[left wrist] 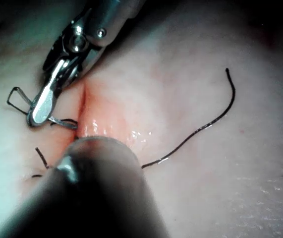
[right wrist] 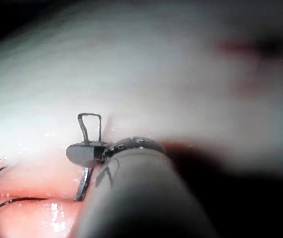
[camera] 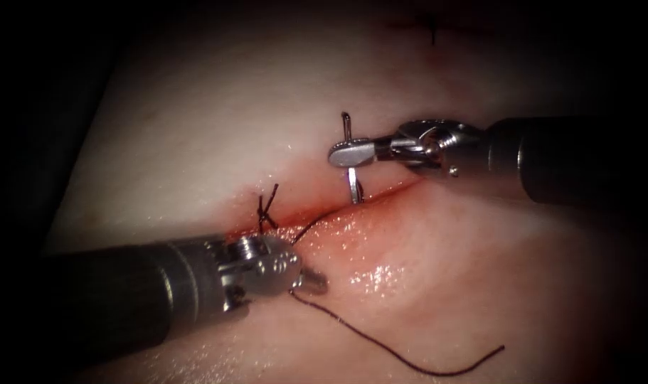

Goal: Wound Closure
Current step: Throw suture through skin below incision with right needle driver, then pull needle through skin with left hand

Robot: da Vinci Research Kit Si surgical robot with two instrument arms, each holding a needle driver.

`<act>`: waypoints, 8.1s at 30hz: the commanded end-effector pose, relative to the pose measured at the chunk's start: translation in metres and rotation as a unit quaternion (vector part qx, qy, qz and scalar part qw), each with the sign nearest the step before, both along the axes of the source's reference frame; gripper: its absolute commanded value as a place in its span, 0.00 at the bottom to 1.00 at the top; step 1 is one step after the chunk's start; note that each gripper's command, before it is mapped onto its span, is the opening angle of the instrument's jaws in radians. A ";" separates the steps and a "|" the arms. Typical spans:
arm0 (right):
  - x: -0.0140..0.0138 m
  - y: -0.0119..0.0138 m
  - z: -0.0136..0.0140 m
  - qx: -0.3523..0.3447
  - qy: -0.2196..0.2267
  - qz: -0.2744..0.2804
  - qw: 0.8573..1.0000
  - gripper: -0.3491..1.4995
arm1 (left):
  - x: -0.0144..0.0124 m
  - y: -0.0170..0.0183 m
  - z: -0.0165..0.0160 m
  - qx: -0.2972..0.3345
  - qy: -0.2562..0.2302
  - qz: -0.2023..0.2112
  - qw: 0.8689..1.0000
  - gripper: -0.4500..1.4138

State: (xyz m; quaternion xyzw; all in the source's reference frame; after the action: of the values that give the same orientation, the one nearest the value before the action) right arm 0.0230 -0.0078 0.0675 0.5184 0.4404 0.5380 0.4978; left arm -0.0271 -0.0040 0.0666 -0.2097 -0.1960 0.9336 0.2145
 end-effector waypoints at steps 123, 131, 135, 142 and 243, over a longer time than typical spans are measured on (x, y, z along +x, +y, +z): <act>0.0038 0.0019 0.0010 -0.222 -0.033 -0.003 0.975 0.14 | 0.0002 -0.0002 0.0004 0.003 0.005 0.002 1.000 0.00; 0.0035 0.0009 0.0003 -0.045 -0.043 -0.051 0.997 0.00 | 0.0004 -0.0002 0.0004 0.005 0.005 0.000 1.000 0.00; 0.0034 0.0001 -0.0004 -0.034 -0.012 -0.054 0.998 0.00 | 0.0004 -0.0001 0.0004 0.005 0.005 0.001 1.000 0.00; 0.0024 -0.0006 -0.0014 0.206 -0.018 -0.045 0.977 0.00 | 0.0004 0.0000 0.0003 0.006 0.005 0.000 1.000 0.00; -0.0112 -0.0049 -0.0096 -0.368 0.084 0.005 0.926 0.63 | -0.0062 0.0046 -0.0015 -0.084 -0.255 -0.145 0.952 0.00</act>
State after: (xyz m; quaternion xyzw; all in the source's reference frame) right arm 0.0112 -0.0124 0.0572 0.3365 0.6473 0.2869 0.6209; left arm -0.0327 0.0005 0.0647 -0.4896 -0.1524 0.8102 0.2839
